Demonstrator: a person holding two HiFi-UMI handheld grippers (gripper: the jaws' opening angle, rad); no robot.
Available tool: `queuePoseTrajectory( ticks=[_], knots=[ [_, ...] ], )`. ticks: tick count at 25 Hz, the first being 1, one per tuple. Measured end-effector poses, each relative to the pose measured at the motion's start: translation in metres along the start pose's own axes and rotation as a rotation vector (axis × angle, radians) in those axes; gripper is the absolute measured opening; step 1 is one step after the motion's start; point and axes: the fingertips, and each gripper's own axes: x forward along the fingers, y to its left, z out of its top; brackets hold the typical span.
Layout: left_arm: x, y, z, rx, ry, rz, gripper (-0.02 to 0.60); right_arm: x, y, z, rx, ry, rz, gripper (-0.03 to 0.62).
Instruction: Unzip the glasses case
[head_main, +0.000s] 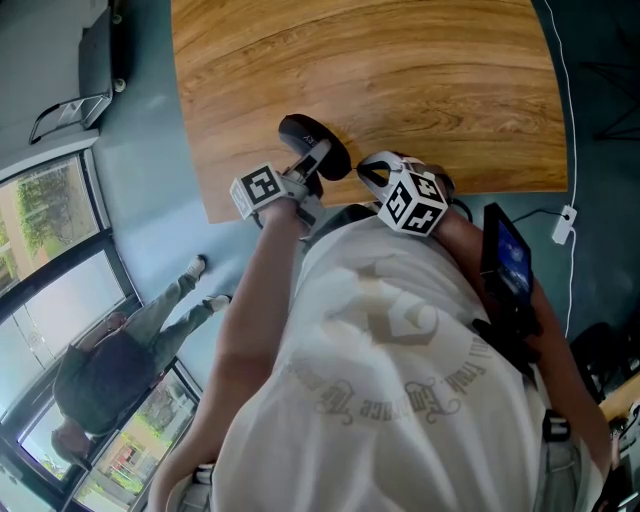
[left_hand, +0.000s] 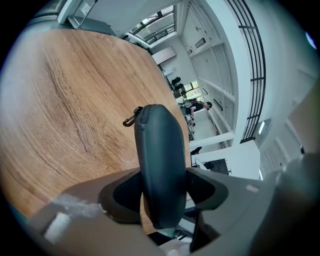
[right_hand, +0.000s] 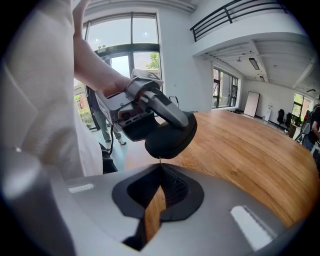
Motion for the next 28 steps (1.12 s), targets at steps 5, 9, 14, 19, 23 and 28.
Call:
queuePoseTrajectory(
  ticks=[5,9,14,19,23,28],
  knots=[
    [0.000,0.000,0.000,0.079,0.038,0.002,0.276,-0.001,-0.007,-0.001,0.010,0.003,-0.016,0.008],
    [-0.001,0.002,-0.006,0.050,0.057,0.014,0.276,-0.002,-0.008,-0.002,-0.004,0.012,-0.016,0.008],
    [0.000,0.003,-0.015,0.023,0.099,0.016,0.278,-0.001,-0.008,-0.004,-0.003,0.020,-0.015,0.008],
    [0.003,0.001,-0.021,0.055,0.158,0.032,0.279,-0.002,-0.013,-0.007,0.015,0.022,-0.027,0.008],
    [0.004,-0.001,-0.026,0.087,0.198,0.037,0.279,-0.002,-0.017,-0.007,0.024,0.021,-0.035,0.008],
    [0.003,-0.001,-0.032,0.115,0.226,0.046,0.281,-0.002,-0.019,-0.006,0.025,0.020,-0.037,0.008]
  ],
)
